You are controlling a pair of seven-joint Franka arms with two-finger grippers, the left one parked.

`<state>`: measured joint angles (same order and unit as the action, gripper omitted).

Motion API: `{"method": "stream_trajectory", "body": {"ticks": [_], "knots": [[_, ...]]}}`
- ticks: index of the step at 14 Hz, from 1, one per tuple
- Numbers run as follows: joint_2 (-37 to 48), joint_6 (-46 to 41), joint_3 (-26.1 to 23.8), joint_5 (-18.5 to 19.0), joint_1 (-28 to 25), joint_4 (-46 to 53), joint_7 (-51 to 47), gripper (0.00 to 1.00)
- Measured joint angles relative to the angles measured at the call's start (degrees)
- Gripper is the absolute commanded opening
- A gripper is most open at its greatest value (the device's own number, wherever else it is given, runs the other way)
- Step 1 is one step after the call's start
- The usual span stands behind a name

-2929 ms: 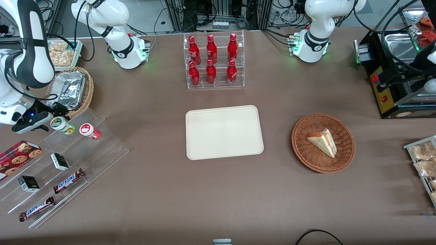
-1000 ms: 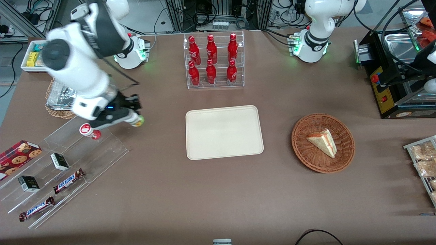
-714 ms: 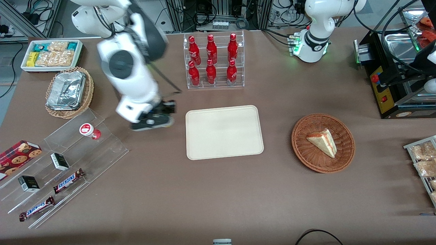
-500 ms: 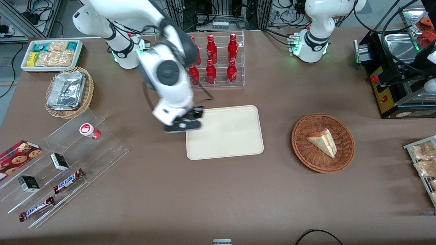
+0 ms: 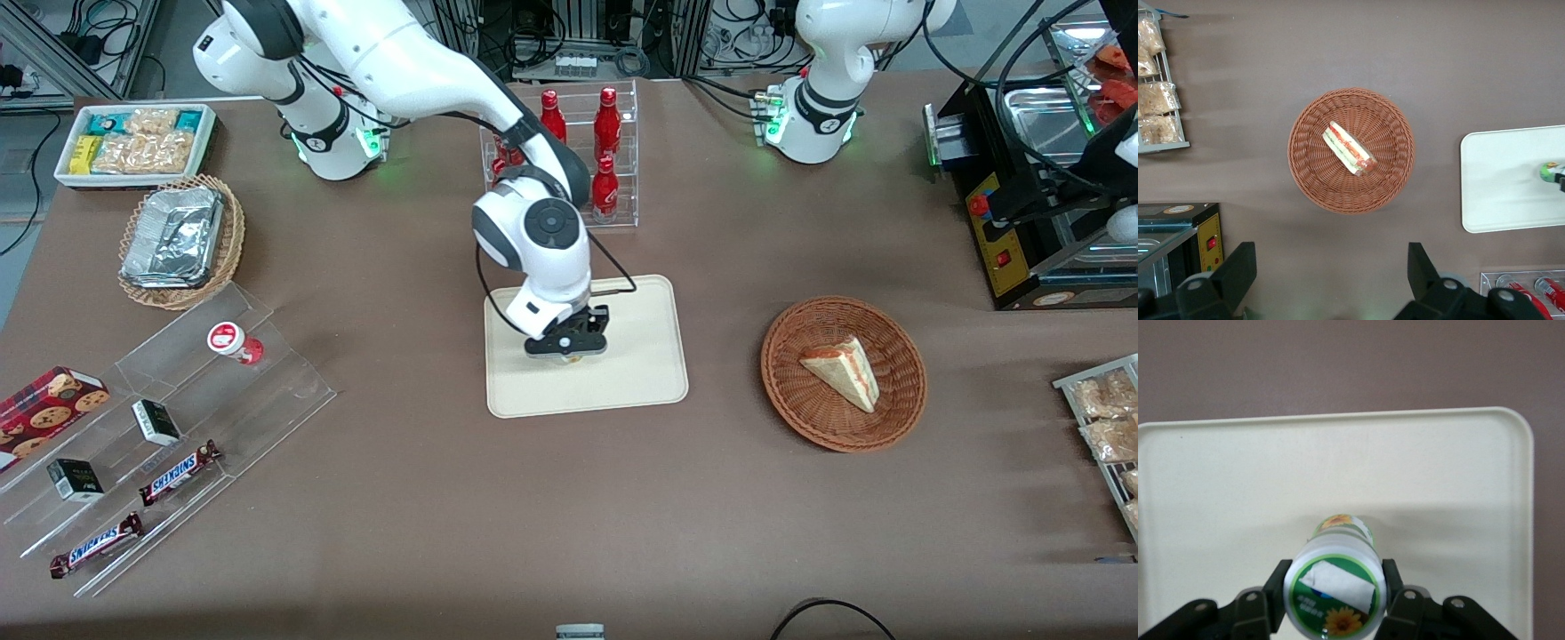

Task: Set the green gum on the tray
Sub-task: 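Lower the gum tub onto the tray and open the right gripper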

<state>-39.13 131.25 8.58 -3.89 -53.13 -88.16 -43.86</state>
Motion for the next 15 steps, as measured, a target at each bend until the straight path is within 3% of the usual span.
{"method": "stream_trajectory", "body": {"ticks": [6,7,8,9,15], "knots": [[-2.33,0.69,0.11,-0.01,-0.93,0.36,-0.90,0.00],[-2.59,1.00,0.11,-0.01,-1.05,0.36,-1.05,0.09],[-2.74,1.16,0.12,-0.01,-1.07,0.38,-1.10,0.36],[-2.76,1.17,0.12,-0.04,-1.07,0.41,-1.12,0.99],[-2.28,1.40,0.22,-1.16,-0.37,1.58,-1.17,1.00]]}}
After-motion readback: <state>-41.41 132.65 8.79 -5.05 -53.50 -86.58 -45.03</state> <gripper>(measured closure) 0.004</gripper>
